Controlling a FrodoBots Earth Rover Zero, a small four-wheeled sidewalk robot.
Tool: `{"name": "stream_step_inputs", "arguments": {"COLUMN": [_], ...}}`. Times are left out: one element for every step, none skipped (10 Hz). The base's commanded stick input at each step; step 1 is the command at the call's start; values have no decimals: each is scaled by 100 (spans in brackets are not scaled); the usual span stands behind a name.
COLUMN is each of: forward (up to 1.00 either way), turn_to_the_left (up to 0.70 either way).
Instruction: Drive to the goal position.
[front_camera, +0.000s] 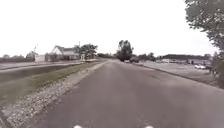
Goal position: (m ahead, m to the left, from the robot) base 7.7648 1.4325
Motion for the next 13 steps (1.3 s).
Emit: {"name": "stream_step_inputs", "arguments": {"forward": [70,70,70,70,70,70,70,70,70,70,70,70,70], "turn_to_the_left": [0,0,0,0,0,0,0,0,0,0,-29,-35,-23]}}
